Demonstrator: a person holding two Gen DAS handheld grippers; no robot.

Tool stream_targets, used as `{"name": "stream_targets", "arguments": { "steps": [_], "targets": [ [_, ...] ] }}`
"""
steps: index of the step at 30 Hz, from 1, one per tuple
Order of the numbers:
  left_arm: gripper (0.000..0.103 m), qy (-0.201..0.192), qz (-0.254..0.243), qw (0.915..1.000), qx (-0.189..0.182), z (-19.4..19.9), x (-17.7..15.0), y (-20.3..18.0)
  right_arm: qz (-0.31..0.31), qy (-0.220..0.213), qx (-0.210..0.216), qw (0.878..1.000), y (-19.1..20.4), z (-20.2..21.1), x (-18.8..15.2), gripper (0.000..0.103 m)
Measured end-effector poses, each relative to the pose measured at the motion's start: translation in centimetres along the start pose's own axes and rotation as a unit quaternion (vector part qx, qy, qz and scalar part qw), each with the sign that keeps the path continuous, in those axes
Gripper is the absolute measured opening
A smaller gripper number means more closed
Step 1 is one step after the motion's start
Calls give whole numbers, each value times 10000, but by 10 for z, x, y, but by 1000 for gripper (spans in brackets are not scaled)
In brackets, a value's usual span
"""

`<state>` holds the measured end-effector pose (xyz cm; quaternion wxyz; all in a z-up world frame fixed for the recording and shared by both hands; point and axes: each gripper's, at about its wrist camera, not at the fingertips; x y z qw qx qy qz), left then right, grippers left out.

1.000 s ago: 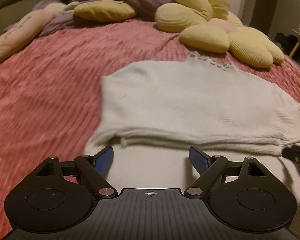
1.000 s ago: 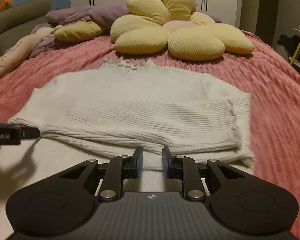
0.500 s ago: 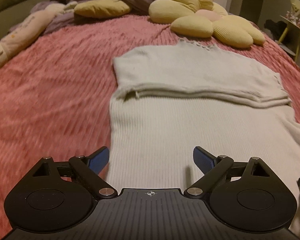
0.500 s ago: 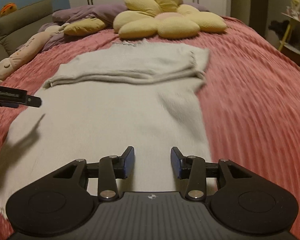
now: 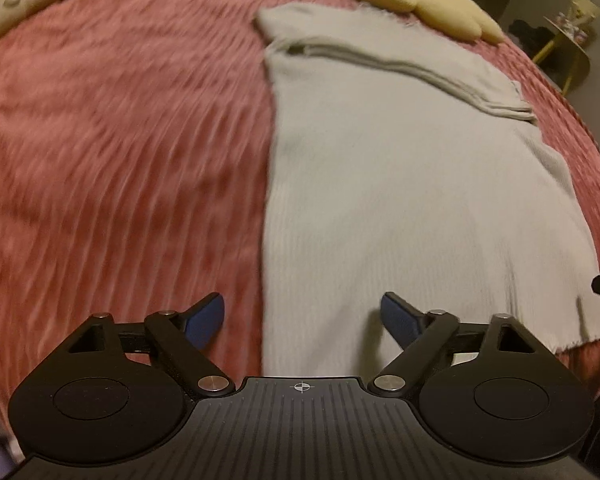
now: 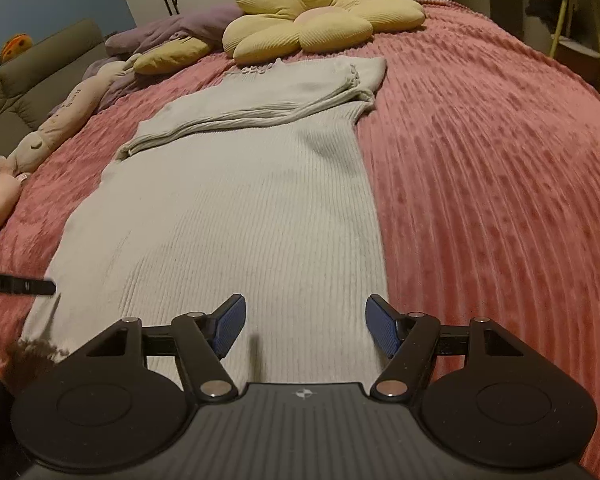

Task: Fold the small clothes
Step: 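Move both tools to the ruffled hem and grasp it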

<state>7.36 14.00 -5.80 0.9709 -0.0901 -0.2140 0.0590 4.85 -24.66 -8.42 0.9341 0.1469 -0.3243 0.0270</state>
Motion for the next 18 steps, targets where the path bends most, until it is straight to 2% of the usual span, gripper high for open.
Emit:
{"name": "stream_targets", "arguments": {
  "steps": [1,4,8,11,12,14,15,16,18],
  "targets": [
    [77,73,46,10000,-29,0,-3,4,-59,27,24,10000,-3,2,0,60],
    [74,111,140,9997,-189,5,-7,10,-199,102,55,9997,-11,7,-4,53],
    [66,236,325,9967,-711,9,-7,16,-406,237,95,9988,-22,12,-12,51],
    [60,365,258,9956,-824,5,-10,12,-700,385,174,9966,-35,11,-18,46],
    [55,387,224,9956,-828,4,-11,11,-795,405,252,9957,-39,10,-20,46],
    [50,404,219,9957,-807,5,-11,12,-928,453,386,9939,-43,8,-21,34],
    [41,410,222,9951,-868,6,-11,12,-943,471,434,9935,-43,8,-21,29],
    [33,435,241,9941,-962,7,-11,14,-964,497,516,9928,-45,7,-21,19],
    [31,500,300,9925,-1071,8,-12,18,-1083,538,633,9906,-50,7,-21,17]
  ]
}}
Point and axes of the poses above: each gripper's, at about its wrist camera, not at the fingertips, and z roughly against the way its jaws point, y to its left, x to its top, and after that the axes turned 2 degrees about y, right-handed
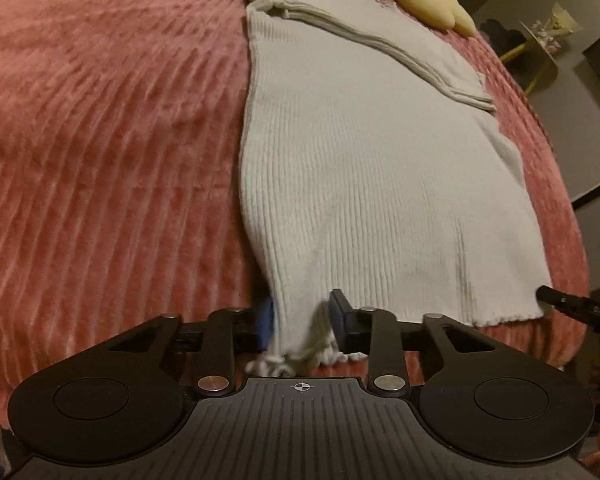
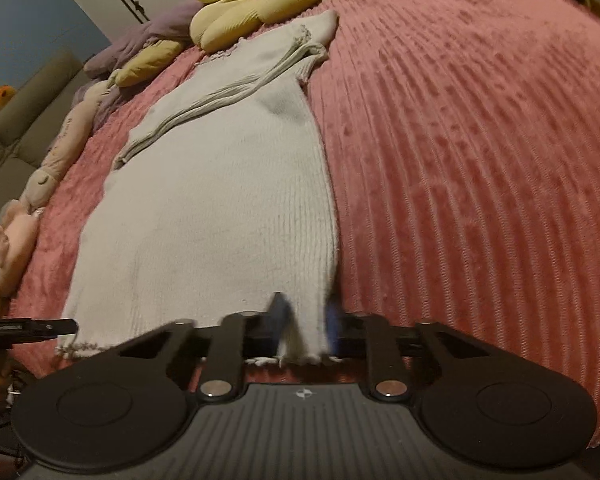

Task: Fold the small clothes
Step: 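Move both tools to the ruffled hem and grasp it, then lift the hem with both tools and fold it over the sleeves, release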

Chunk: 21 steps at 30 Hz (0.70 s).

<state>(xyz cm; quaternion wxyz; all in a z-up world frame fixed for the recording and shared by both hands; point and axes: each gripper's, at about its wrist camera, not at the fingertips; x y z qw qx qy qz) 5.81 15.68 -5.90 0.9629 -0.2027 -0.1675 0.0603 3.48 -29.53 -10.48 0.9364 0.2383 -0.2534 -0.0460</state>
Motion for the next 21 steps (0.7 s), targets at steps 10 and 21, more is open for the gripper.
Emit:
{"name": "stream_targets", "arguments": {
  "steps": [10,21],
  "targets": [
    [24,354,413,9972,-505,-9,6,15,-197,454,416,9979,-6,-9,5,20],
    [13,-772,62,9925,-945,31,67,-21,-146,91,956,9953,24,-18,56,8]
  ]
}}
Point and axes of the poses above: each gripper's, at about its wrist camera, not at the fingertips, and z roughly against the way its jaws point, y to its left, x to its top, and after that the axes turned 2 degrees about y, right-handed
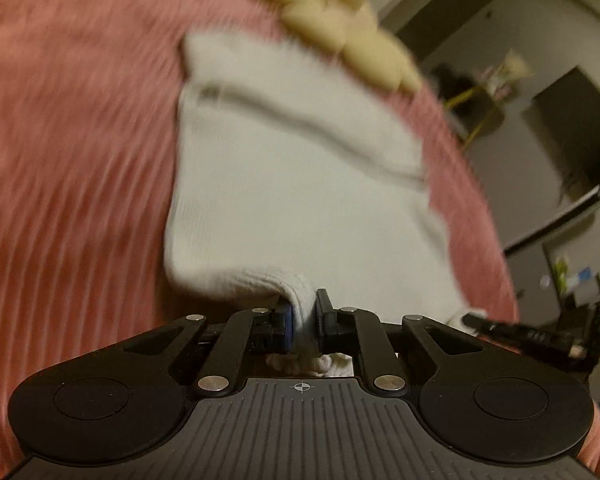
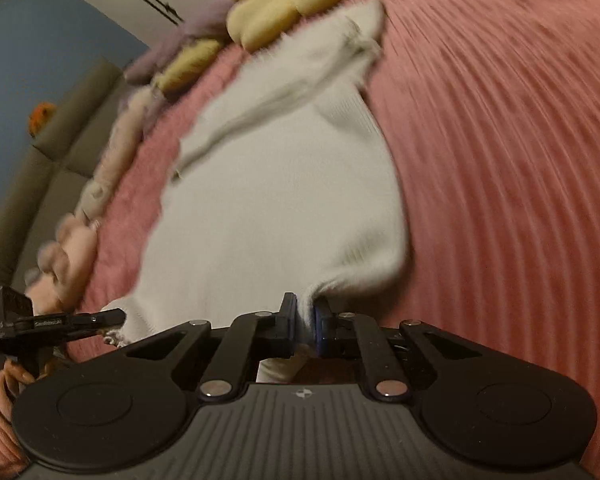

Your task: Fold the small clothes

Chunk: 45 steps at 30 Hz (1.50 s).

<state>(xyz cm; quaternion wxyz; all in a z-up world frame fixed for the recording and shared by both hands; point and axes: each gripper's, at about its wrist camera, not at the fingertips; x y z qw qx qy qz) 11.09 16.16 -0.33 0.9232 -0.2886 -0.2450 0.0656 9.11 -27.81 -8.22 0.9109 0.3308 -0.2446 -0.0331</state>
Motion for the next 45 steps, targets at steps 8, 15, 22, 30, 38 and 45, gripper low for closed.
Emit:
{"name": "stream_targets", "arguments": {
  "steps": [8,15,22,30,38,45],
  "targets": [
    [13,-966,136,9931,646,-27,75,2,445,-1057,-688,9910,24,-33,80,8],
    [23,-975,-35,9882,1183,-58,87,14,557,-1397,-1281,9803,18,-57,114,24],
    [66,-1395,-349,9780,1513,-52,75,31,1210,-997,-1567,9751,5,-71,104,44],
    [81,-602,-204,9894,1305,-88,94,43,1309,-982,-1606,9734,8,-92,117,42],
    [10,-549,-404,9824,1738,-96,100,31,1856,-938,-1708,9631,22,-100,119,8],
    [11,-725,-812,9816,1570,-88,100,8,1876,-703,-1792,9632,18,-109,125,11]
  ]
}}
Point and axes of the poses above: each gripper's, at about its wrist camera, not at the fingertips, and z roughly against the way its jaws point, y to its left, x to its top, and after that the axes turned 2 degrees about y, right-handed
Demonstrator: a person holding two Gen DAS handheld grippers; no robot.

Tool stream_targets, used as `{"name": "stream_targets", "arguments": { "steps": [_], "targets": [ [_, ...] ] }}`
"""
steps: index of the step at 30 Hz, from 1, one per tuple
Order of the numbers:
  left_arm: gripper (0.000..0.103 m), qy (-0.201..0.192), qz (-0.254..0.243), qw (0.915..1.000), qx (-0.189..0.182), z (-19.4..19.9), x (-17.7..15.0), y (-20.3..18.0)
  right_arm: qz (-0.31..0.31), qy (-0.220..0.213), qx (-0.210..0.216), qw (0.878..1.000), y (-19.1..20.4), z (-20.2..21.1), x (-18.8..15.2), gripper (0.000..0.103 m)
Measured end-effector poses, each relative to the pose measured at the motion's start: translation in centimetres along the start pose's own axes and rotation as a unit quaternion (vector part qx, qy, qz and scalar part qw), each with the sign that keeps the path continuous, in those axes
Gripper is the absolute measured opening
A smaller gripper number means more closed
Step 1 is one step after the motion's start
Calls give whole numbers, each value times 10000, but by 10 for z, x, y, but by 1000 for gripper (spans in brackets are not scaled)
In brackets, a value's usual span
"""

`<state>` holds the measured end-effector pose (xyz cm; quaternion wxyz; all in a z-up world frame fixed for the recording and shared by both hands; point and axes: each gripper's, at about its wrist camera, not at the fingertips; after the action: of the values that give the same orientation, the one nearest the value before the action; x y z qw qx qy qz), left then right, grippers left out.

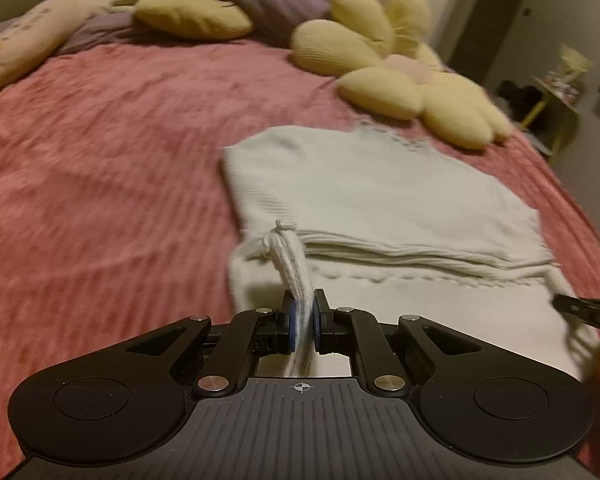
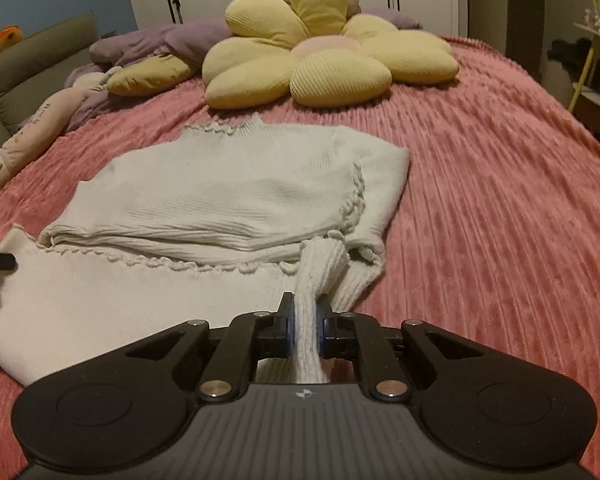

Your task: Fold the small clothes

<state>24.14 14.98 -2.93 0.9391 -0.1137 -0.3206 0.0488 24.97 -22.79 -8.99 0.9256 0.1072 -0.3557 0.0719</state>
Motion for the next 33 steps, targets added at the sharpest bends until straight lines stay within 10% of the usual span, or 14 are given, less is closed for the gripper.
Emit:
{"name": "stream_targets", "arguments": {
  "steps": [3,9,22,33],
  "targets": [
    [27,186,-59,9998,34,-13,-1,-4,42,54,-54,10000,1,-5,3,13],
    [9,291,-115,9993,194,-15,-2,-2,441,-7,-290,9986,13,-2,2,8],
    [9,-1351,-362,9899,227,34,92,-24,511,-1638,-768,9822,25,49,72,7],
    [15,30,49,9990,450,-83,81,11,220,-206,-900,9955,-4,-59,75,9]
  ]
}}
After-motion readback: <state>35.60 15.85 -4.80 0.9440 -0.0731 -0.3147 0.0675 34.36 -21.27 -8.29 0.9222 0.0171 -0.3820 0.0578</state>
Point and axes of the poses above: each gripper's, at about its wrist camera, not at the fingertips, and z roughly against the way its jaws point, y to its left, x to its top, and after that the axes turned 2 degrees about y, right-handed
